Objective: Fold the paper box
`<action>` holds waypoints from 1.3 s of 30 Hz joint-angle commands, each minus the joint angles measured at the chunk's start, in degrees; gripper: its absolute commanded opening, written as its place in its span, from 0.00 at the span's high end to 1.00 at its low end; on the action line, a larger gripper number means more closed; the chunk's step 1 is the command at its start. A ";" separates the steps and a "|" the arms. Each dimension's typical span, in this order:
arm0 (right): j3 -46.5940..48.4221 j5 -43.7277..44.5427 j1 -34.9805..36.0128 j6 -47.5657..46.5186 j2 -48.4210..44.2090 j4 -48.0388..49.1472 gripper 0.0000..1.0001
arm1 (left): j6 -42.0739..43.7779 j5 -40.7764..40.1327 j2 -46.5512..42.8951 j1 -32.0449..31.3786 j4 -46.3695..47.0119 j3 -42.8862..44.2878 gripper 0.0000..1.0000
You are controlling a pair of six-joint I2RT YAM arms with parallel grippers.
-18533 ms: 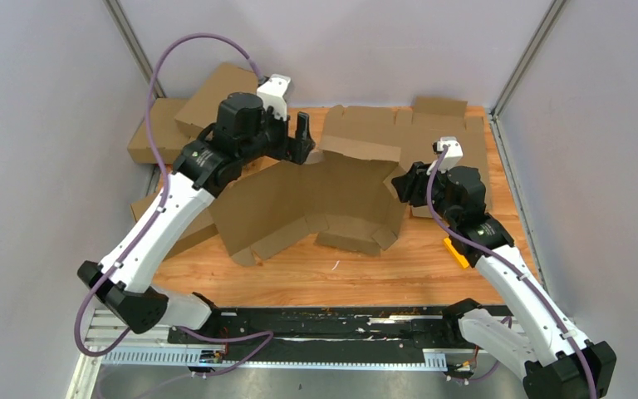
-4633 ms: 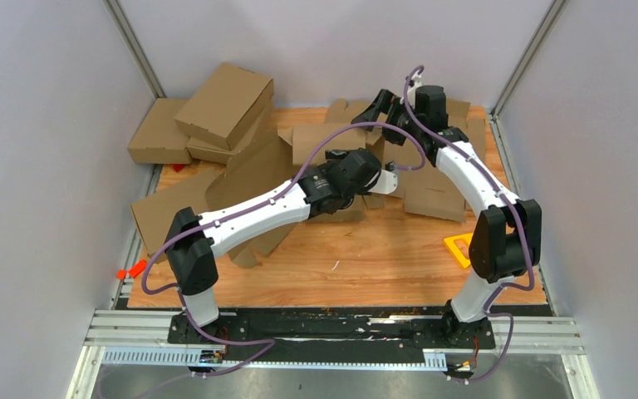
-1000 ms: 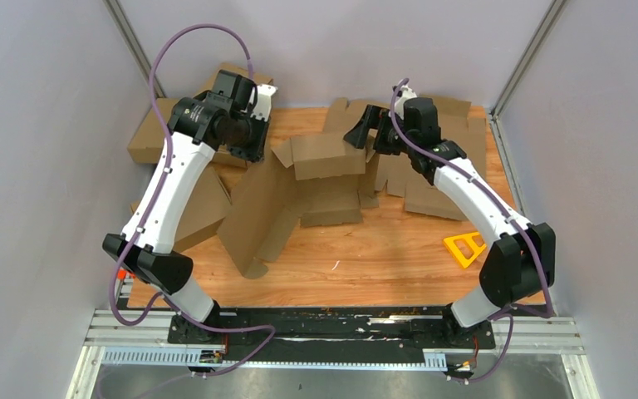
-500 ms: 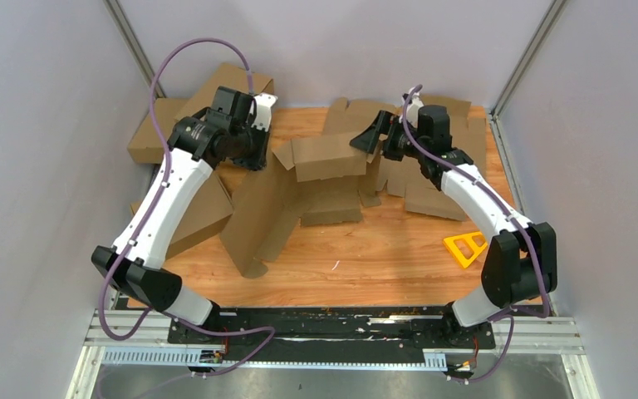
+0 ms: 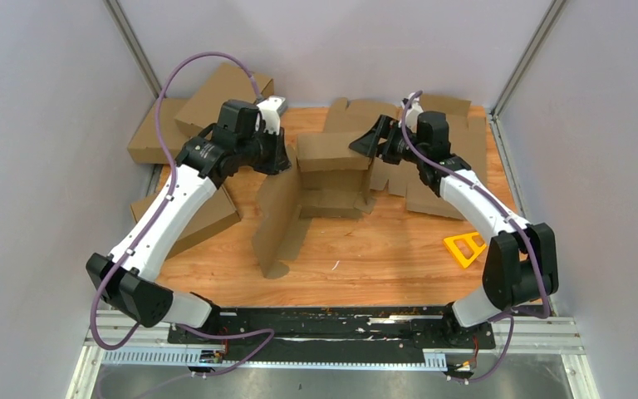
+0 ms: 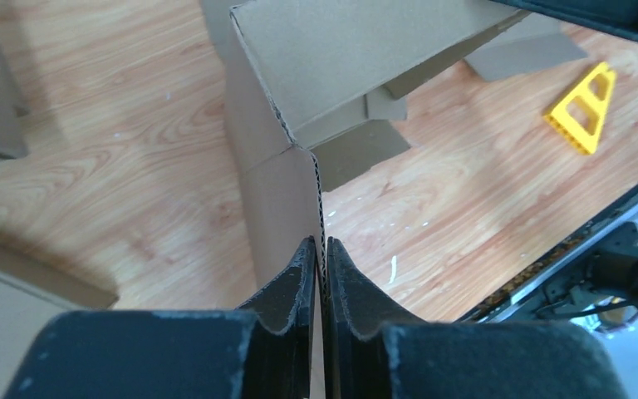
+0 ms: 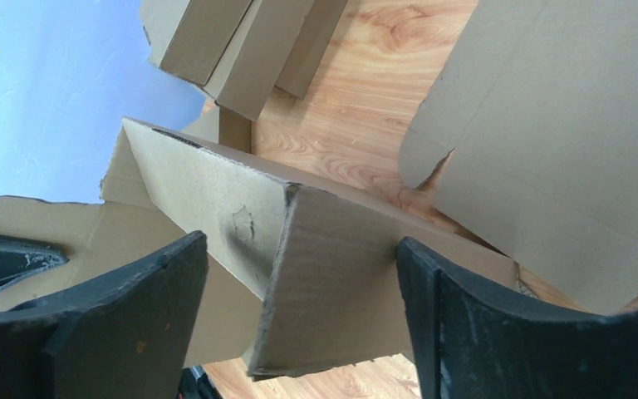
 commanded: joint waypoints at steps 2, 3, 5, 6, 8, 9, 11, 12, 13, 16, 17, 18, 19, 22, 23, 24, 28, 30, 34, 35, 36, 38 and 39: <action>-1.29 -0.93 1.48 -0.65 -4.49 3.00 0.10 | -6.05 9.29 -1.15 -1.10 11.29 -3.37 0.87; -1.77 -0.43 1.46 -1.15 -5.00 2.99 0.08 | -6.41 9.30 -1.45 -1.15 11.85 -3.66 0.87; -2.61 -0.67 1.46 -1.27 -5.59 3.67 0.07 | -7.11 8.35 -2.03 -1.06 12.56 -4.27 0.87; -2.90 -1.29 1.50 -0.88 -5.49 4.26 0.07 | -7.81 8.49 -2.37 -1.02 13.69 -5.01 0.87; -3.37 -2.71 1.51 0.38 -5.08 5.80 0.07 | -10.23 10.36 -3.00 -0.94 17.34 -6.99 0.87; -3.58 -3.16 1.51 0.86 -4.86 6.17 0.07 | -11.79 11.86 -3.25 -0.81 19.60 -8.46 0.87; -3.83 -3.21 1.51 1.32 -5.06 6.26 0.08 | -13.95 13.58 -3.27 -0.59 21.94 -9.37 0.87; -3.95 -2.62 1.51 1.22 -5.45 5.87 0.08 | -14.07 13.71 -3.20 -0.58 21.87 -9.20 0.87; -4.00 -1.51 1.43 0.75 -6.11 5.21 0.08 | -13.40 13.25 -3.20 -0.53 21.09 -8.53 0.87; -3.71 2.30 1.33 -3.15 -8.35 2.12 0.01 | -11.16 9.68 -3.49 0.22 16.05 -6.01 0.85; -3.49 2.75 1.40 -4.81 -8.99 1.32 0.00 | -10.49 8.89 -3.55 0.56 14.41 -5.39 0.85; -3.53 3.34 1.65 -6.85 -9.60 0.32 0.00 | -9.84 8.28 -3.48 0.84 13.55 -4.71 0.84; -3.89 5.72 2.00 -8.81 -10.33 -1.20 0.00 | -8.96 7.41 -3.30 0.95 11.54 -3.94 0.84; -8.60 8.34 2.98 -14.74 -12.81 3.40 0.00 | -7.11 5.15 -2.84 1.08 8.86 -2.65 0.84; -10.06 6.75 3.01 -15.54 -13.01 5.91 0.00 | -6.82 4.87 -2.88 1.09 8.76 -2.55 0.84; -10.68 5.29 3.23 -16.68 -13.07 7.03 0.00 | -6.61 4.73 -3.00 1.09 8.56 -2.46 0.83; -14.75 5.68 4.40 -20.96 -14.70 11.82 0.00 | -4.91 3.85 -2.38 1.25 5.61 -0.07 0.83; -16.52 3.18 4.89 -22.88 -15.74 14.15 0.00 | -4.26 4.25 -1.66 1.36 3.85 1.74 0.82; -19.37 6.15 9.40 -31.41 -18.35 14.70 0.00 | -3.43 5.73 -0.37 1.70 1.44 3.79 0.82; -19.59 8.54 10.63 -33.02 -18.64 14.08 0.00 | -3.31 6.13 -0.21 1.74 1.18 4.06 0.82; -19.81 10.22 11.61 -35.54 -18.86 13.69 0.00 | -3.08 6.31 0.04 1.79 0.90 4.33 0.82; -20.37 12.27 12.70 -38.54 -18.96 13.52 0.00 | -2.60 6.59 0.48 1.84 0.02 4.96 0.82; -20.79 13.89 13.82 -40.95 -19.02 13.61 0.00 | -2.45 6.57 0.75 1.88 -0.56 5.28 0.81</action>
